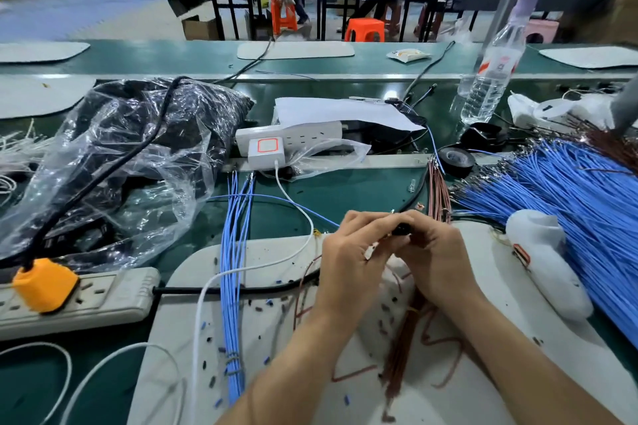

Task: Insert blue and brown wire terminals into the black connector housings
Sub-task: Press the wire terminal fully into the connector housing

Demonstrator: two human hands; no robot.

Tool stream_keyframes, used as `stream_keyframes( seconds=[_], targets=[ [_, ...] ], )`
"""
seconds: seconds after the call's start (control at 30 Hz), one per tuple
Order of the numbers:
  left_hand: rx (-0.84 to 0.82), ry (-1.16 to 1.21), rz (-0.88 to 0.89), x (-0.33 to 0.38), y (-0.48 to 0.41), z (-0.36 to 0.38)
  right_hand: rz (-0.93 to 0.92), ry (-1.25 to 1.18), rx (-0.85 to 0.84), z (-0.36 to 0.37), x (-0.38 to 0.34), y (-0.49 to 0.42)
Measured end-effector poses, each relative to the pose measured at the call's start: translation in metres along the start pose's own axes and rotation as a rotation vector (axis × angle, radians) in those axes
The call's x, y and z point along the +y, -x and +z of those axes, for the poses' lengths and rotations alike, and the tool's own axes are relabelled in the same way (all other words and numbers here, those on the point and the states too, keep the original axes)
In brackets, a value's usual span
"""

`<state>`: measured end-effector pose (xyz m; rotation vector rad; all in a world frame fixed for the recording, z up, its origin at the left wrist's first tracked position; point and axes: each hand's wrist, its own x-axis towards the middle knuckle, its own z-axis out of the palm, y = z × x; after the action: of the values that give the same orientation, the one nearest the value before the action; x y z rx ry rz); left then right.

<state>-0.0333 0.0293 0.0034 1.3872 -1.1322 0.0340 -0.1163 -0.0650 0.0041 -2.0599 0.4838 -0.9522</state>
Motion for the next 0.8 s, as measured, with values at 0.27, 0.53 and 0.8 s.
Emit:
stream_keyframes(
  seconds=[0.27, 0.53, 0.8],
  targets=[
    [0.097, 0.255, -0.307, -0.004, -0.008, -0.01, 0.201, -0.088, -0.274, 0.002, -0.017, -0.019],
    [0.366, 0.293, -0.338, -0.01, -0.016, -0.022, -0.004, 0.396, -0.365, 0.056, -0.022, -0.144],
    [0.367, 0.257, -0.363, -0.012, -0.015, -0.03, 0.088, 0.485, -0.328, 0.136, 0.006, -0.161]
  ],
)
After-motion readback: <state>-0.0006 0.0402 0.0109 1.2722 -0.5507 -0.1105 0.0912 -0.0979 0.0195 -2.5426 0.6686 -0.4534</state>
